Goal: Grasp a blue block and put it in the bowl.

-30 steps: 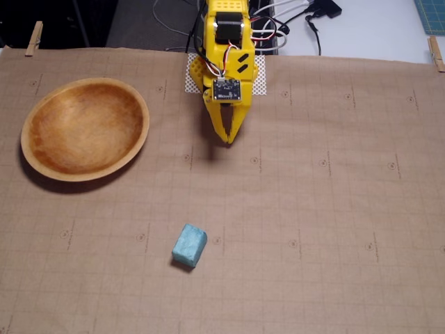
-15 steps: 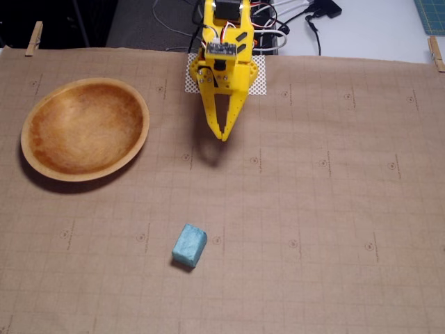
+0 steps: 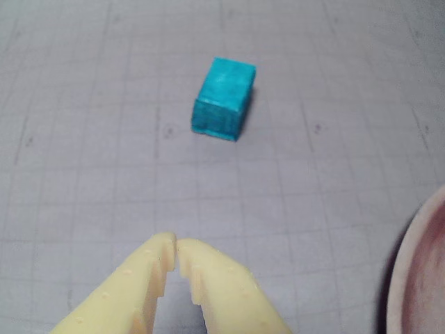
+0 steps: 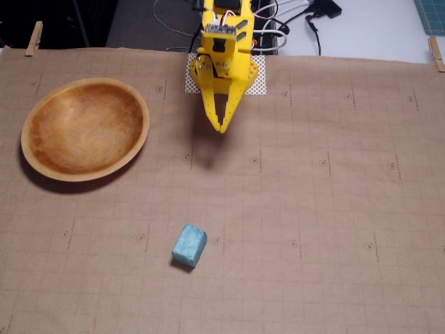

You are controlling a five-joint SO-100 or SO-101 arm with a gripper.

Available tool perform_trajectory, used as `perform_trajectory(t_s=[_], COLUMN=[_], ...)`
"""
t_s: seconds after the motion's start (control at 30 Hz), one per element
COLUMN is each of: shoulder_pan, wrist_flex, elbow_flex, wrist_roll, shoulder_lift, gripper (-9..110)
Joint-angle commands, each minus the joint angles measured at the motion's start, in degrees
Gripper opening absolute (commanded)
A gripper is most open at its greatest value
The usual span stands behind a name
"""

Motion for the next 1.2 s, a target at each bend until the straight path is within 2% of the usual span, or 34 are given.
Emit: perform_trajectory(t_s=[0.0,0.47,0.67,0.97,1.17], shoulder_pan=[2.4,5.0,5.2,10.8,8.5], wrist_flex=[-1.3,-10.9,-11.0,-10.9,-16.6], elbow_flex=[-4.3,-4.4,-4.4,-4.4,-6.3], wrist_roll=[0.4,0.0,0.4,0.2,0.4], shoulder_lift=[0.5,0.0,-0.1,-0.9,-14.5], gripper=[-1,31,35,36,36])
